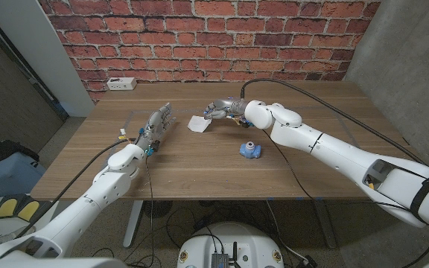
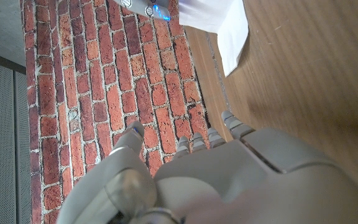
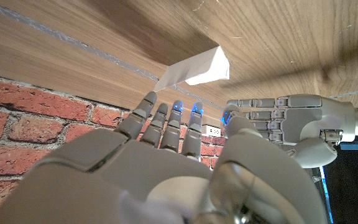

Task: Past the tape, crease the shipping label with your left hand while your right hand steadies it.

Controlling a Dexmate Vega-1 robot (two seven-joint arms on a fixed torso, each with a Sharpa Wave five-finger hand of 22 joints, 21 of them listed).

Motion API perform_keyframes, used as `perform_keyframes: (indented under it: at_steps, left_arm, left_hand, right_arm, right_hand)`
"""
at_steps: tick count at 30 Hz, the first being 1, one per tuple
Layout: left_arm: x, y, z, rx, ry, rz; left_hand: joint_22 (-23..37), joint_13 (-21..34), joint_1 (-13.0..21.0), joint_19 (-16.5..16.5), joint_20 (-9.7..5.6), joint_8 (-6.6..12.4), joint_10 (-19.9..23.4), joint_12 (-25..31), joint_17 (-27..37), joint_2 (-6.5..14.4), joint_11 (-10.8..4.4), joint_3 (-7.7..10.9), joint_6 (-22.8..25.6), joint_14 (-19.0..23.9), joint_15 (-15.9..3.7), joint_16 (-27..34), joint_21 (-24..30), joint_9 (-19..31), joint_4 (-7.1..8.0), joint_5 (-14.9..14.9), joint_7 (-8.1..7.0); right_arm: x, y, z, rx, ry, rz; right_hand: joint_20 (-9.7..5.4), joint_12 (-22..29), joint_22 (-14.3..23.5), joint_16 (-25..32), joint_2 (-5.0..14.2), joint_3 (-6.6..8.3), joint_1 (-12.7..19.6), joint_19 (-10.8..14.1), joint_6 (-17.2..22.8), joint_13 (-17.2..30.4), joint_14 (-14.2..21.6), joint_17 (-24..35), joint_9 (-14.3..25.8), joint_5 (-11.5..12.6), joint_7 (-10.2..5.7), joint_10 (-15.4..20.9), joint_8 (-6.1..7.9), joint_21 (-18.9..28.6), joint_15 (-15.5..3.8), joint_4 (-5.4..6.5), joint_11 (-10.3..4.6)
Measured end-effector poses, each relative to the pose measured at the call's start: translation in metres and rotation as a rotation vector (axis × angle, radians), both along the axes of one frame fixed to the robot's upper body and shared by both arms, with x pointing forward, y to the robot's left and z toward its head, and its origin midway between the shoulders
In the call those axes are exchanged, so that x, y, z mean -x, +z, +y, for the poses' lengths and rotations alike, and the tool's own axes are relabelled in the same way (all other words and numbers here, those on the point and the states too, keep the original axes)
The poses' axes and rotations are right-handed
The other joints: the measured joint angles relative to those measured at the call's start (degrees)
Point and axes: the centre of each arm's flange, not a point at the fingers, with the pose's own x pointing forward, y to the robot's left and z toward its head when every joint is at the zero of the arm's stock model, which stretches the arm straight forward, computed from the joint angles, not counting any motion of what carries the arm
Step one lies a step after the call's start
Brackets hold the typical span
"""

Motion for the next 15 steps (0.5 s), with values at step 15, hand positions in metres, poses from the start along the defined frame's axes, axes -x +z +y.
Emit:
perform_keyframes:
  at_steps: [15]
  left_arm:
    - [0.0030,-0.0008,0.0001,-0.002,0.000,-0.002]
  left_hand:
    - [0.0,0.0,0.0,0.0,0.00,0.00,0.0,0.0,0.0,0.0,0.00,0.00,0.0,0.0,0.00,0.0,-0.5,0.0,0.00,0.0,0.00]
  right_arm:
    - [-0.0077,-0.0088,0.0003,0.019,-0.027,0.039]
  right_hand:
    - [-0.31,0.0,0.0,0.0,0.31,0.23,0.3,0.3,0.4,0.0,0.0,0.0,0.0,0.0,0.21,0.4,0.00,0.0,0.00,0.23,0.41]
